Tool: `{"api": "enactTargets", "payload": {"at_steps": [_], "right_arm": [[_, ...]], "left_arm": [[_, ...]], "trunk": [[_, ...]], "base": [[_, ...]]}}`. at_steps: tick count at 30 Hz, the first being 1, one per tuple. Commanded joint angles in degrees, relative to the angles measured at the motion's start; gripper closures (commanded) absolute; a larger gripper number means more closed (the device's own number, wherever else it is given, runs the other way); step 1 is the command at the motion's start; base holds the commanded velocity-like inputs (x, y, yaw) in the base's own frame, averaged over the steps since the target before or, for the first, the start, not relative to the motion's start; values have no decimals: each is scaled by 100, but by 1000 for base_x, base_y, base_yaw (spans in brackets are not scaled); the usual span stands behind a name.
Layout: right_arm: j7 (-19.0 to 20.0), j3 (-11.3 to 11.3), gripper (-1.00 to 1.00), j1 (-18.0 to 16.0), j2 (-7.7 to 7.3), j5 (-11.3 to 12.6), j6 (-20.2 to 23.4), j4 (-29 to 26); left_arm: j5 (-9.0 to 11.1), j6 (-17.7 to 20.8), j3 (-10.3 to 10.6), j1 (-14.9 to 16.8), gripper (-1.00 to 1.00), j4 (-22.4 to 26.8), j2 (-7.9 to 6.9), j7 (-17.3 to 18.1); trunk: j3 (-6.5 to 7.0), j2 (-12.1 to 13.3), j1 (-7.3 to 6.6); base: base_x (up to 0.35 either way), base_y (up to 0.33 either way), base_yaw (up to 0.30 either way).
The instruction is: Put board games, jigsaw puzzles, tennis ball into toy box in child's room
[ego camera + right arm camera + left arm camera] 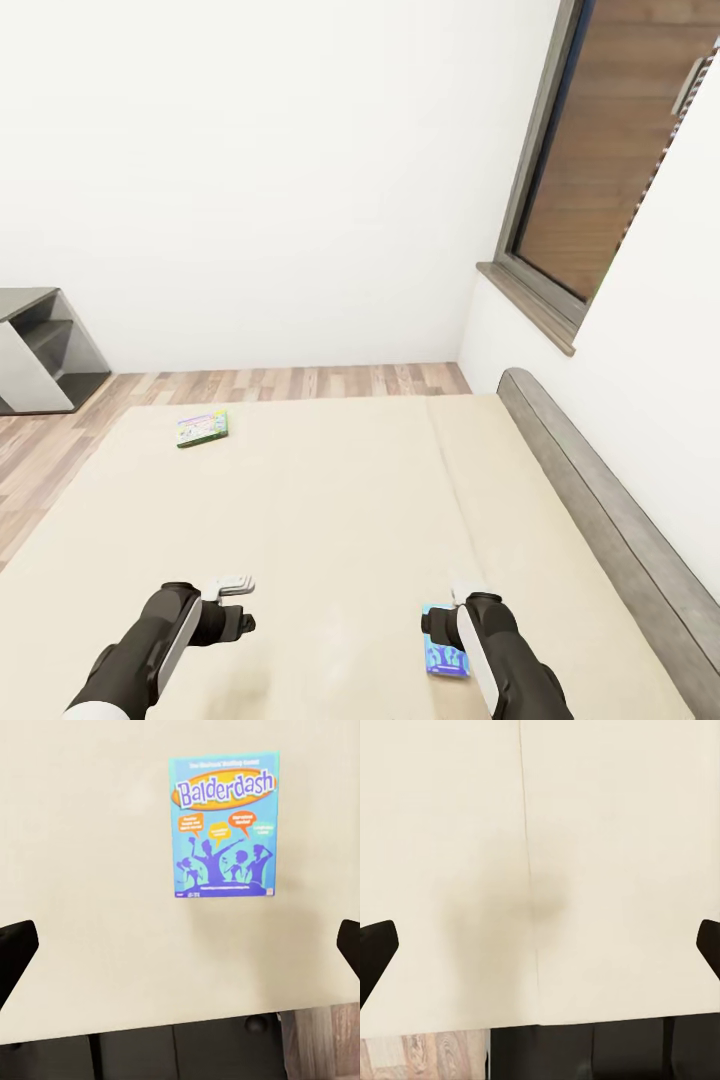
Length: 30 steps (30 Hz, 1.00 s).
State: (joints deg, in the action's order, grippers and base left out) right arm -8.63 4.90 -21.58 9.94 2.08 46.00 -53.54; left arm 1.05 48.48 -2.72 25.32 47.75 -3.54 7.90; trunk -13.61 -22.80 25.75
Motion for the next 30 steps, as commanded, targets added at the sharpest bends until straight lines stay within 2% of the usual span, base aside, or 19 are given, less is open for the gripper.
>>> {"api": "enactTargets", "payload": {"at_steps": [1,30], "right_arm": [[-23,12,-100,-4,5,23,23,-7],[-25,3,-100,-4,5,21,14,-10]], "left_arm": [[9,30,-9,4,-100,6,1,14],[5,21,-3,3,-100,6,19,-1]], "trunk": [[-11,-12,3],[-12,-12,3]], "base": [[0,0,0],[0,-25,26]]}}
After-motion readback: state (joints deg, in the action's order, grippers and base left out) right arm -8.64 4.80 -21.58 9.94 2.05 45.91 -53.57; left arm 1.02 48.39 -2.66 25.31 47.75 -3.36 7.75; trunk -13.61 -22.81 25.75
